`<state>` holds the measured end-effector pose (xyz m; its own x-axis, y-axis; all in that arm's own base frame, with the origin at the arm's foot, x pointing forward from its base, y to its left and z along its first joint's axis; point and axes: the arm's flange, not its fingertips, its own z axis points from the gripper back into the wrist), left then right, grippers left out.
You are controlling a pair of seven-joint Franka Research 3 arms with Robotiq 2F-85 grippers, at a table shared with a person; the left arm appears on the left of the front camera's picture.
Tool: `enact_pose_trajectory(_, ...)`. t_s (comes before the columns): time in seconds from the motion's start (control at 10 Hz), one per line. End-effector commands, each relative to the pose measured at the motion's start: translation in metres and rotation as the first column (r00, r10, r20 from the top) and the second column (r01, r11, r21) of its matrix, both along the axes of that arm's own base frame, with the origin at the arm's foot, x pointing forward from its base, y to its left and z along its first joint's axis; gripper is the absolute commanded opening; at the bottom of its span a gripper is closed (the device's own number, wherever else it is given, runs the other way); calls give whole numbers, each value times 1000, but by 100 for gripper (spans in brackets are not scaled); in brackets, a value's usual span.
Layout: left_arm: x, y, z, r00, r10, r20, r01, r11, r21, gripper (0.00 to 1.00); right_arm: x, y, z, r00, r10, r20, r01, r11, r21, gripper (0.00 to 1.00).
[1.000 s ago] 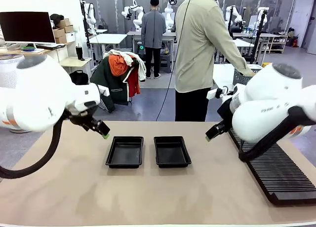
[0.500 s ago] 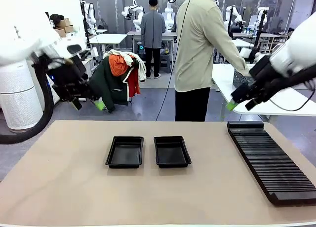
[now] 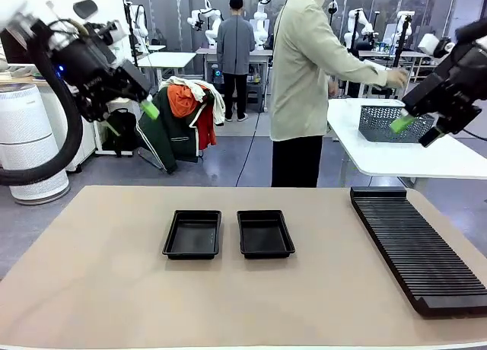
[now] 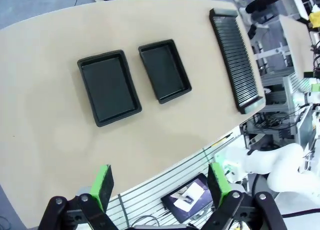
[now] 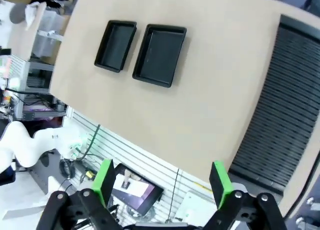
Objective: Inspect and transfer BCBs to ESD trays.
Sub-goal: Pick up the Blank PCB from the PCB Rack and place it in the left ESD tray.
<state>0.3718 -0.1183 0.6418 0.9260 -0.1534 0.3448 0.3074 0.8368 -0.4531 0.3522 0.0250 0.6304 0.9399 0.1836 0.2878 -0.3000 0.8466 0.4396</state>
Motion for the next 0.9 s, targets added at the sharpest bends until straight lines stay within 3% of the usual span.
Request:
enact_pose_trajectory(0.0,-5,11,16,998,56,-17,-57,994,-92,100,16,-16,18,993,-45,-105,53,995,79,100)
enact_pose_trajectory(0.4,-13,31,40,991,112,-75,-119,988,-99,100,30,-53,35,978,-120,-169,149,975,166,100)
enact_pose_trajectory(0.8,-28,33,68,991,122,-58,-125,991,-52,100,17,-69,67,980,-158,-124,175,975,139,100)
